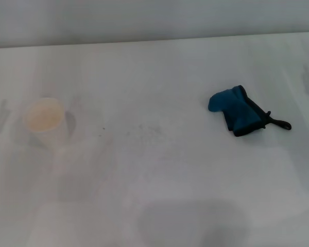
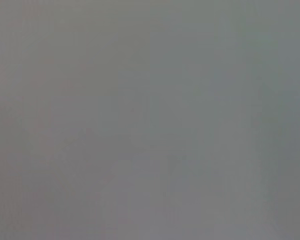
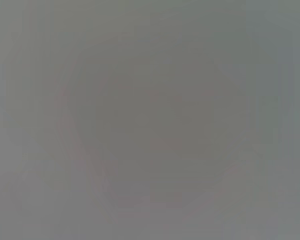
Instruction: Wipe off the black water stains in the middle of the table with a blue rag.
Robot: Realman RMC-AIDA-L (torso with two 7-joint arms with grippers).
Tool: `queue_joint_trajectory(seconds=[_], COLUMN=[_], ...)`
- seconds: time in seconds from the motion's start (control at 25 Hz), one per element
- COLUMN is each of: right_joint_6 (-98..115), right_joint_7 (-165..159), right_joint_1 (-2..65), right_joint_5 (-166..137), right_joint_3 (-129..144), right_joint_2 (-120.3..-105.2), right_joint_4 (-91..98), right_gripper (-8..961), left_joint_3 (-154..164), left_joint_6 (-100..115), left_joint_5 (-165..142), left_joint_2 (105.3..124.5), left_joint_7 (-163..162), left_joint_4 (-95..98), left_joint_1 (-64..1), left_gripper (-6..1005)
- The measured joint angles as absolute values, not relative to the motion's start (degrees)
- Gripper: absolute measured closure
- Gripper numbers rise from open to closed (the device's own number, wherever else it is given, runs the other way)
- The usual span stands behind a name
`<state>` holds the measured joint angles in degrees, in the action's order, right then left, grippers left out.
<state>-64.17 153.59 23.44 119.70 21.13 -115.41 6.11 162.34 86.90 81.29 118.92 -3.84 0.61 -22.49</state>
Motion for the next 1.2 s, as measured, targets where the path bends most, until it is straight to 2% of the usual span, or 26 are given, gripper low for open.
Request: queue_joint_trajectory(seconds=[0.64, 0.84, 1.2], right_joint_6=[-64.1, -63.85, -64.09], right_joint_7=[158.9, 160.01, 160.19], right_joint_1=[23.83, 24.45, 24.52], right_joint_5=[119.97, 119.94, 119.97], right_joint_3=[20.77, 20.99, 20.76], right_joint_2=[-115.48, -115.52, -115.41], right_joint_4=[3.95, 3.89, 4.32], right_gripper=[298, 85, 79], left_joint_3=[162.16, 162.15, 162.16], left_joint_6=[83.88, 82.75, 80.82], left_joint_5=[84.31, 84.35, 84.63], left_joint_2=[119.09, 119.05, 119.0], left_joint_7=[-2.29, -2.19, -2.19], left_joint_4=[1.09, 0.95, 0.89], left_joint_1=[-23.79, -24.68, -25.65], left_gripper=[108, 108, 108])
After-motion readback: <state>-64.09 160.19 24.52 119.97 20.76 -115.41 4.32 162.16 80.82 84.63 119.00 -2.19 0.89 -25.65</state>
